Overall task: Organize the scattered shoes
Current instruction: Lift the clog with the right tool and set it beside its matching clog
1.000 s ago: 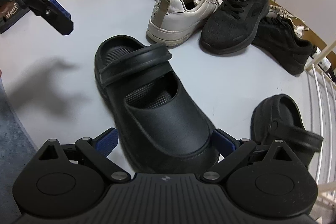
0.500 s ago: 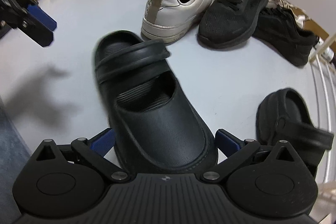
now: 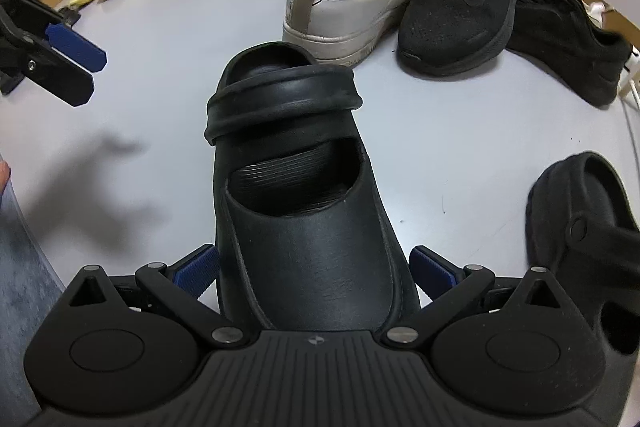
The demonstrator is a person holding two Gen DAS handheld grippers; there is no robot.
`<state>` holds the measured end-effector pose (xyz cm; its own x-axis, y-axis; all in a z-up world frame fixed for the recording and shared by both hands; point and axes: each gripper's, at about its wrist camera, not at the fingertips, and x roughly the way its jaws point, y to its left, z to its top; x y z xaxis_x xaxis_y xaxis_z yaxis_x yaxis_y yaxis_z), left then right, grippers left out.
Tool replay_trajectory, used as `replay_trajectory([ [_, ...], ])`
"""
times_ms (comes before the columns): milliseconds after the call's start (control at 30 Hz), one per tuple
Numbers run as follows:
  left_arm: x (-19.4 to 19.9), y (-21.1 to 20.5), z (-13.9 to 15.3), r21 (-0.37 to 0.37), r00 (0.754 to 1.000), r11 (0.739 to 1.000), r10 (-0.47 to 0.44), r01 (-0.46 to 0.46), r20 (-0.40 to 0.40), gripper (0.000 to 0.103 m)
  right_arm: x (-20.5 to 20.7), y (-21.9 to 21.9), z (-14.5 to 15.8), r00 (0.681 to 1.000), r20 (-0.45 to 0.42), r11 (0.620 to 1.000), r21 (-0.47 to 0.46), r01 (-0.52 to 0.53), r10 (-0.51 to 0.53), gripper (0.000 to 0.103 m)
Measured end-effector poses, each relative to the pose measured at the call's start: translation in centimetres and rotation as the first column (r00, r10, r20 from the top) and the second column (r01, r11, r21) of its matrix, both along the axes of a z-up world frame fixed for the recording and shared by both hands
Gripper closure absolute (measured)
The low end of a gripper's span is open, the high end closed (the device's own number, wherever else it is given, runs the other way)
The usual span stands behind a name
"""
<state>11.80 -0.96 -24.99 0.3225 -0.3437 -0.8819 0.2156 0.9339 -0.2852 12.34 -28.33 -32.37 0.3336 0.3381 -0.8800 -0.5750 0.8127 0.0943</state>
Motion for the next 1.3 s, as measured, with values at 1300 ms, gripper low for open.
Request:
replay_trajectory([
  [1300, -0.2, -0.5, -0.6, 0.002, 1.0, 1.0, -0.009, 0.009, -0.015, 0.026, -0.6, -8.1, -0.2, 0.859, -0.007, 0.859, -0.028, 0.511, -0.511, 0.003],
])
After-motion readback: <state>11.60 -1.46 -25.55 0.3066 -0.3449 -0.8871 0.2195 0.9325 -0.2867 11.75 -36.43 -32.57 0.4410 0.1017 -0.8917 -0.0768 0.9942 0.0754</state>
